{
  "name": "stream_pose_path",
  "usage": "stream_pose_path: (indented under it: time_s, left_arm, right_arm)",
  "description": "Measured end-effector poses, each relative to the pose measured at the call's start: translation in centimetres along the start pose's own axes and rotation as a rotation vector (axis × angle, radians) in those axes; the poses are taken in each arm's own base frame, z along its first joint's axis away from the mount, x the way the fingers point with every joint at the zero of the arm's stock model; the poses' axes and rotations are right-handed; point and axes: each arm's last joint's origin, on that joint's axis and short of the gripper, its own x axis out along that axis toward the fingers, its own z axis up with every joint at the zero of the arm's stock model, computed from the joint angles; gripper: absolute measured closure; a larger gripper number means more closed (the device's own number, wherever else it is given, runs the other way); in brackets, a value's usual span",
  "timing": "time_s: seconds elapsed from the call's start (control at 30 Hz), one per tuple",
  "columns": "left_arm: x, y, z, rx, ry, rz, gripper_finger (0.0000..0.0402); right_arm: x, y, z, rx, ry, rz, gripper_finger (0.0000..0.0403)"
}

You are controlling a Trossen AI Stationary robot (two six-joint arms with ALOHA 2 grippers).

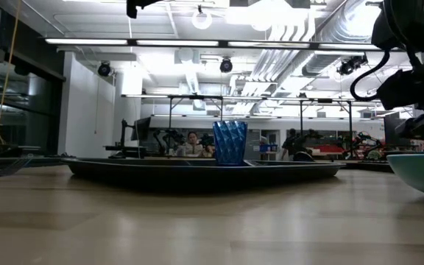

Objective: Pick and place plate/cup/fork/spoon on tray
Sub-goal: Put the green plate on the black tray to the left of the blue cup

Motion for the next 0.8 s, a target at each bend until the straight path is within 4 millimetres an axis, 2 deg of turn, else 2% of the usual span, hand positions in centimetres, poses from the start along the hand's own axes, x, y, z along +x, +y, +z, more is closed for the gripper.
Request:
stream_pose_path:
  time_s: [0.1, 0.23, 0.27, 0.5, 0.67, 0.8]
  left_arm:
    - [0.0, 0.0, 0.0, -0.001, 0.003, 0.001, 0.0161]
    - [0.0, 0.0, 0.0, 0.0, 0.004, -0.002, 0.0161]
    - [0.0, 0.0, 0.0, -0.001, 0.004, -0.002, 0.0161]
    - [0.0, 0.0, 0.0, -0.002, 0.001, -0.003, 0.0161]
    - [0.0, 0.0, 0.0, -0.02, 0.001, -0.004, 0.0161]
    - [0.0, 0.0, 0.0, -0.038, -0.004, -0.006, 0.0161]
  right_arm:
    - [0.3, 0.0, 0.1, 0.01, 0.012, -0.004, 0.0305]
    - [0.4, 0.0, 0.2, 0.065, 0.021, 0.023, 0.0382]
    - [0.3, 0.1, 0.3, 0.083, 0.026, 0.036, 0.0392]
    - [-2.1, 1.6, 2.8, 0.072, -0.068, 0.117, 0.0398]
    - [-4.8, 2.4, 5.8, 0.093, -0.248, 0.195, 0.04]
    - [-7.1, 1.9, 8.2, 0.162, -0.42, 0.177, 0.04]
